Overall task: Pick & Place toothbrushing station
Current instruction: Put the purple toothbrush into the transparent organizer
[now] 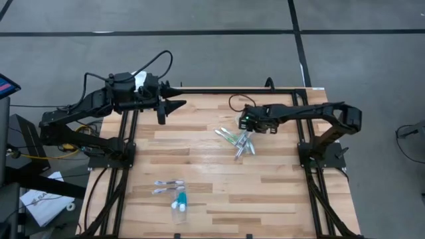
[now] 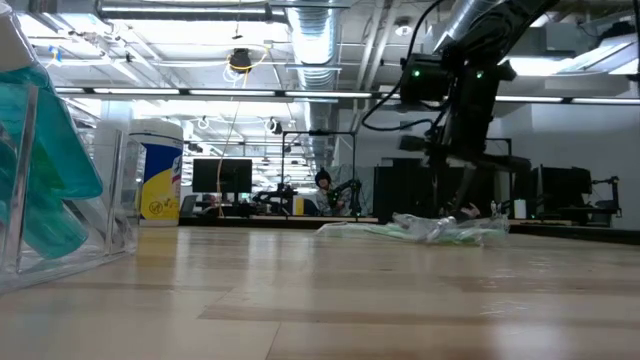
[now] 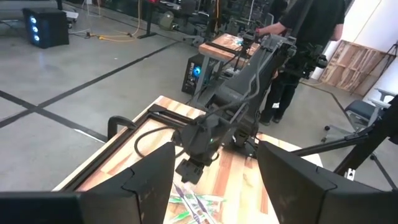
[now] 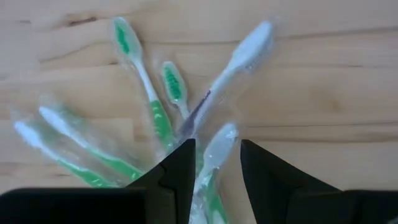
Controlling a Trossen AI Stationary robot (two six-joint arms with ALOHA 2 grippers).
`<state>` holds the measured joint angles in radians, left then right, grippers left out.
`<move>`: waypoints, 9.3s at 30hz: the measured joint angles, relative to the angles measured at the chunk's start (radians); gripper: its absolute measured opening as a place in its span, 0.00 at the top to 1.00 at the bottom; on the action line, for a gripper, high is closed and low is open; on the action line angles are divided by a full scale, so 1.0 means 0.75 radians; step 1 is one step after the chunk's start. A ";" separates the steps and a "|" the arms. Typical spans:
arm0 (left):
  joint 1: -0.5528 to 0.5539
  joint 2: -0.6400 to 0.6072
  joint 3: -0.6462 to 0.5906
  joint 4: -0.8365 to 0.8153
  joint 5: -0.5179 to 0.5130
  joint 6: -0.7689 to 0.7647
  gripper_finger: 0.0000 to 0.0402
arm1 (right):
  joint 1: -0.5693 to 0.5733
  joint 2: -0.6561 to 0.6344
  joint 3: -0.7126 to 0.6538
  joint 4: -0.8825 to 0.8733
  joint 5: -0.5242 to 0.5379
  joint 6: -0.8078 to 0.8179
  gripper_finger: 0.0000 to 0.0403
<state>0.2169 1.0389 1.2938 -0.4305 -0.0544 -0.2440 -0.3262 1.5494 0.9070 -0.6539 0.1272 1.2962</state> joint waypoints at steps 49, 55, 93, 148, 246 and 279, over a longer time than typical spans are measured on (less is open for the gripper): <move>0.012 0.000 0.000 -0.091 0.003 0.000 0.46 | 0.051 -0.103 0.001 0.238 -0.070 -0.067 1.00; 0.023 0.000 0.000 -0.090 -0.037 0.003 0.46 | 0.091 -0.308 0.001 0.573 -0.030 -0.245 1.00; 0.912 0.171 0.000 -0.082 0.366 -0.033 0.46 | 0.549 0.565 0.648 1.748 -0.302 -1.020 1.00; 0.912 0.174 0.001 -0.064 0.394 0.071 0.46 | 0.592 0.811 0.735 1.512 -0.664 -0.973 0.48; 0.877 0.174 0.001 -0.079 0.632 0.117 0.46 | 0.068 0.150 0.235 0.138 -0.065 -0.118 1.00; 0.877 0.174 0.001 -0.010 0.633 0.115 0.46 | 0.805 0.379 0.244 1.999 0.464 -1.162 1.00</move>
<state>0.8745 1.1698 1.2942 -0.4377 0.4202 -0.1580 0.2776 1.8333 1.0897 0.8453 0.4756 0.4245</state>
